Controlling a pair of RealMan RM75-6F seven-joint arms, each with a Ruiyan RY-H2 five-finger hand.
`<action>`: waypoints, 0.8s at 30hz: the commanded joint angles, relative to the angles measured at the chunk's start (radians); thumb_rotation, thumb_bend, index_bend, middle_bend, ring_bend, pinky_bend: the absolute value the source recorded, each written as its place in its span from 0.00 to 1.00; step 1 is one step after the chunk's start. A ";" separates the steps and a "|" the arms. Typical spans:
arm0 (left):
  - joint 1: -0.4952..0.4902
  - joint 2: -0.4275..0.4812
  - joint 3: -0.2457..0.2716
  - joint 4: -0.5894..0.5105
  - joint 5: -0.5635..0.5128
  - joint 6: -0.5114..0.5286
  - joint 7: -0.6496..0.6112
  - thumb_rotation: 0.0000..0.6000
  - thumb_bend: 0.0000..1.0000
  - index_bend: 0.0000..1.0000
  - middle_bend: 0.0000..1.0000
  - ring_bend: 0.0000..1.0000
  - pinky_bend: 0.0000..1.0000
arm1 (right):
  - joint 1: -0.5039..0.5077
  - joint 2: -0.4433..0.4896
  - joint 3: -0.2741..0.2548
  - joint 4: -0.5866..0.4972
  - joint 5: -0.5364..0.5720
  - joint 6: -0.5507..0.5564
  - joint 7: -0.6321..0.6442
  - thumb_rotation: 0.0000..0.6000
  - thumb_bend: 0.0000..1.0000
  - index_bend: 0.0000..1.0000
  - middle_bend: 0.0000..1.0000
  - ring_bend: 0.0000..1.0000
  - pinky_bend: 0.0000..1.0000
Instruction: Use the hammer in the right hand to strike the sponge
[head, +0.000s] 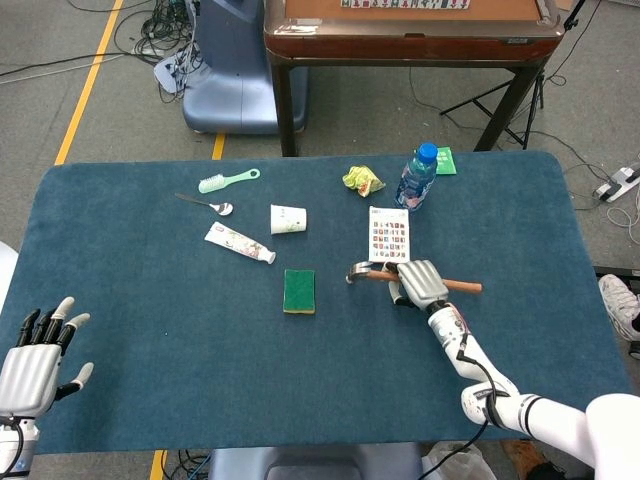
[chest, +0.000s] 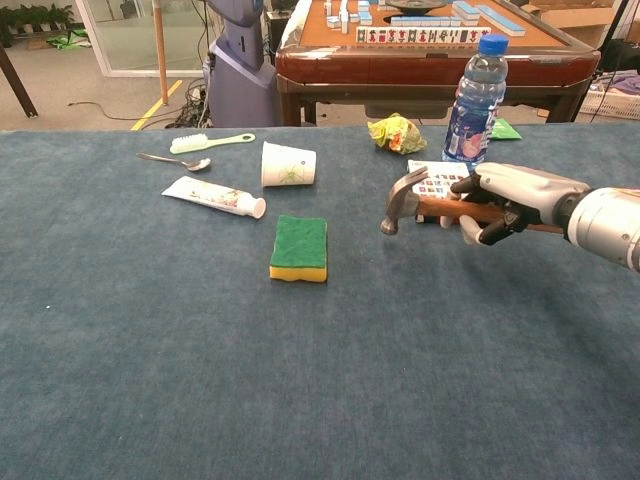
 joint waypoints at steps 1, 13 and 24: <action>0.001 0.000 0.000 0.000 0.000 0.002 -0.001 1.00 0.24 0.20 0.07 0.08 0.01 | 0.001 -0.001 0.002 0.000 -0.002 0.001 0.004 1.00 0.86 0.61 0.77 0.61 0.67; 0.005 0.002 0.001 0.002 0.000 0.006 -0.006 1.00 0.24 0.20 0.07 0.08 0.01 | 0.006 0.011 0.014 -0.022 -0.015 0.000 0.035 1.00 0.87 0.64 0.81 0.68 0.80; 0.008 0.010 0.003 -0.012 0.005 0.011 0.005 1.00 0.24 0.20 0.07 0.08 0.01 | 0.051 0.096 0.040 -0.138 0.009 -0.099 0.066 1.00 0.87 0.64 0.83 0.72 0.84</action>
